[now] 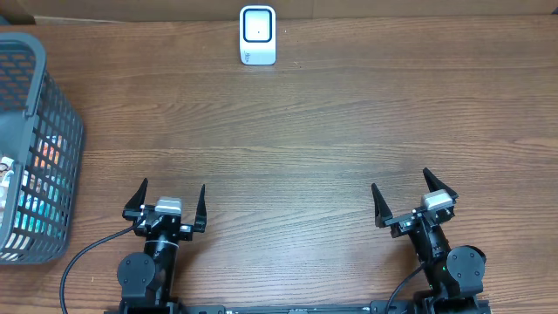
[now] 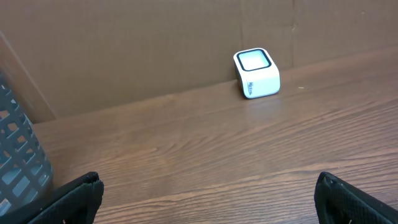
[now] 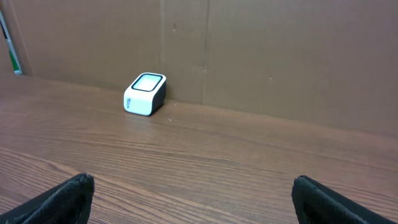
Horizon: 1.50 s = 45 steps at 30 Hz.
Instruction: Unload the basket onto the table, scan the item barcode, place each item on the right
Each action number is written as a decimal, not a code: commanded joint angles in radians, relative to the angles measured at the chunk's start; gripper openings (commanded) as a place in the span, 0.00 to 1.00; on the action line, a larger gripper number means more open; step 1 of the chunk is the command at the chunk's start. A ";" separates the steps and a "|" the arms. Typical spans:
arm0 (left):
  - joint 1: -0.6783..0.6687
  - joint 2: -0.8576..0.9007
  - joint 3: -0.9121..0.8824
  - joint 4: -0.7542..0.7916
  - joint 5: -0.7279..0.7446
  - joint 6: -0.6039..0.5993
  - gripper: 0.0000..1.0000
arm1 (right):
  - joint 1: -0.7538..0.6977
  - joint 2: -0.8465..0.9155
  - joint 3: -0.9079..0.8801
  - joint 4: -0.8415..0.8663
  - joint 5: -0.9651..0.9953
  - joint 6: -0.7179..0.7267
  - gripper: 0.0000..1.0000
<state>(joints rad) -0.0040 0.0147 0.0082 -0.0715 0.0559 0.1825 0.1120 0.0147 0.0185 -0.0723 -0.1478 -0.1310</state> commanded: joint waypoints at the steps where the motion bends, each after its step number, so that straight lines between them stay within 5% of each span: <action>1: 0.011 -0.008 -0.003 -0.002 0.012 -0.014 1.00 | 0.005 -0.011 -0.010 0.003 0.015 -0.001 1.00; 42: 0.011 -0.008 -0.003 -0.005 -0.033 -0.003 0.99 | 0.005 -0.011 -0.010 0.003 0.015 -0.001 1.00; 45: 0.010 -0.008 -0.003 0.009 0.048 -0.015 1.00 | 0.005 -0.011 -0.010 0.003 0.015 -0.001 1.00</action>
<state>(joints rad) -0.0040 0.0147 0.0082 -0.0711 0.0486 0.1829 0.1120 0.0147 0.0185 -0.0723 -0.1413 -0.1310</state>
